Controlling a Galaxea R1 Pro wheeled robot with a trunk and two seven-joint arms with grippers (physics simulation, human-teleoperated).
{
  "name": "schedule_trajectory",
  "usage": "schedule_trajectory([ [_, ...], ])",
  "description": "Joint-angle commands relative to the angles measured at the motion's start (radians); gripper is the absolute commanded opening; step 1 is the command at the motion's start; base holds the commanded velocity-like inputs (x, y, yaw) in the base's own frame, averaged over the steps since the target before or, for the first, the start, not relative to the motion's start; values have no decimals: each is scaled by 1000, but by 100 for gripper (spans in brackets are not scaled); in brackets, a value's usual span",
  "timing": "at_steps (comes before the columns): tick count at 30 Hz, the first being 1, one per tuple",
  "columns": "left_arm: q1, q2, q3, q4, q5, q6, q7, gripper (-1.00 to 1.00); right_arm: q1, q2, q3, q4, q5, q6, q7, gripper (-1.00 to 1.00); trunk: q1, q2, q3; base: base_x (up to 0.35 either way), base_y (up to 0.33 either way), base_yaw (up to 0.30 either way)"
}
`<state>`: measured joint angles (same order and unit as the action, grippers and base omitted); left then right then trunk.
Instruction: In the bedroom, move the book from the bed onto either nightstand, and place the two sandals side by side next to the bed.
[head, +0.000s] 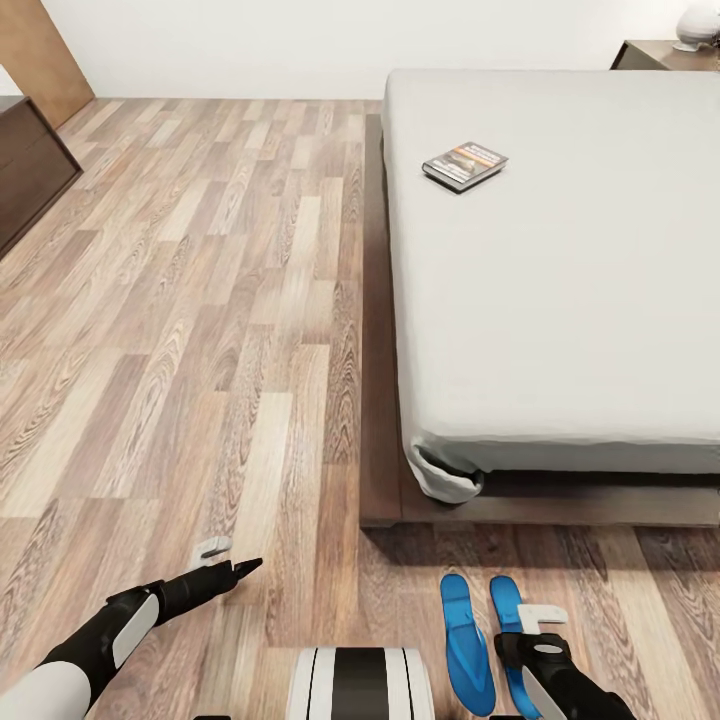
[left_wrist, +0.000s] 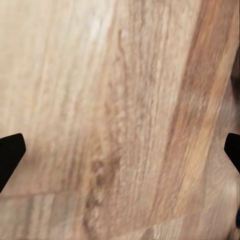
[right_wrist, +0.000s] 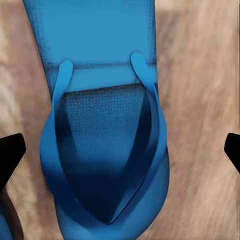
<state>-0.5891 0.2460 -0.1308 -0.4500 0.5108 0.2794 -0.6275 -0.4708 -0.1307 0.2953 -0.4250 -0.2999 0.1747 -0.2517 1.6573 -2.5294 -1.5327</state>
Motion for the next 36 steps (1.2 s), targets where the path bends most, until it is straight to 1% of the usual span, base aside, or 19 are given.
schedule_trajectory([
  [1,0,1,-4,-1,10,9,0,100,0,-1,8,-3,-7,6,-8,100,-1,0,3,0,0,0],
  [36,-1,1,-6,-1,10,9,0,100,0,-1,8,-6,-7,5,-4,100,-16,8,139,0,0,0],
])
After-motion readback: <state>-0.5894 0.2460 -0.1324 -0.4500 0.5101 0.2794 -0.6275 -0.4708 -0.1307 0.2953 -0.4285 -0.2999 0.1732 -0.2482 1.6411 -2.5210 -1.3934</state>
